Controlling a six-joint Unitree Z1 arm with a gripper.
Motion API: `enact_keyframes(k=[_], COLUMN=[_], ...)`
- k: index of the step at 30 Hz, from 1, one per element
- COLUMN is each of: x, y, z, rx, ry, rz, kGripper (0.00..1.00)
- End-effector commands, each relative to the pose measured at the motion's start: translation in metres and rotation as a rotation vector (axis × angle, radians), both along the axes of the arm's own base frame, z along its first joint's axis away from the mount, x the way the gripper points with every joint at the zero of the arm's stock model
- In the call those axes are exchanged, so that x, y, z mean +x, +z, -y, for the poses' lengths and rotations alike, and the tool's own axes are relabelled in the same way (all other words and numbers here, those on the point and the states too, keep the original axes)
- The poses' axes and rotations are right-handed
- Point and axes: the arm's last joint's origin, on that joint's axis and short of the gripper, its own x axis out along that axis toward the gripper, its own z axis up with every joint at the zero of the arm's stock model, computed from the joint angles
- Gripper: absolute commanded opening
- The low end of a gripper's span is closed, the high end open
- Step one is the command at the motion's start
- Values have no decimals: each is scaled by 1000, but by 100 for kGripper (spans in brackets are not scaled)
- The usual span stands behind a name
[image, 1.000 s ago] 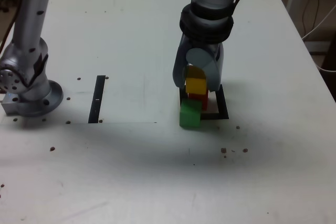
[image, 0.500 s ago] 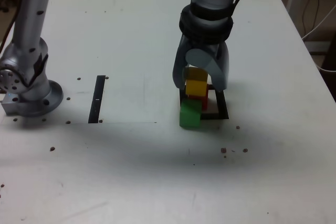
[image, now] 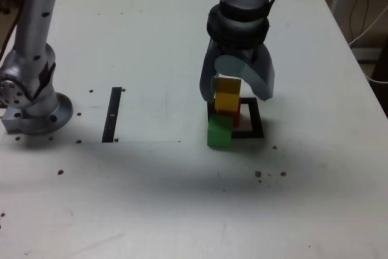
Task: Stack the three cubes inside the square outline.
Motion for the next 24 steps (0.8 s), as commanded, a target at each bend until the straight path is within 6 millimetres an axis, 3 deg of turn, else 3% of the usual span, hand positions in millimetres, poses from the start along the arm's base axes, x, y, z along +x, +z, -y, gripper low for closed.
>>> enact_keyframes(k=[1,12,19,24], x=[-5,-41,-57,-58], y=[8,41,40,35], z=[0,21,41,62], rx=[-4,-28,-57,-68], ry=[-3,-25,27,26], rz=[12,45,11,-3], kGripper=[99,99,99,99])
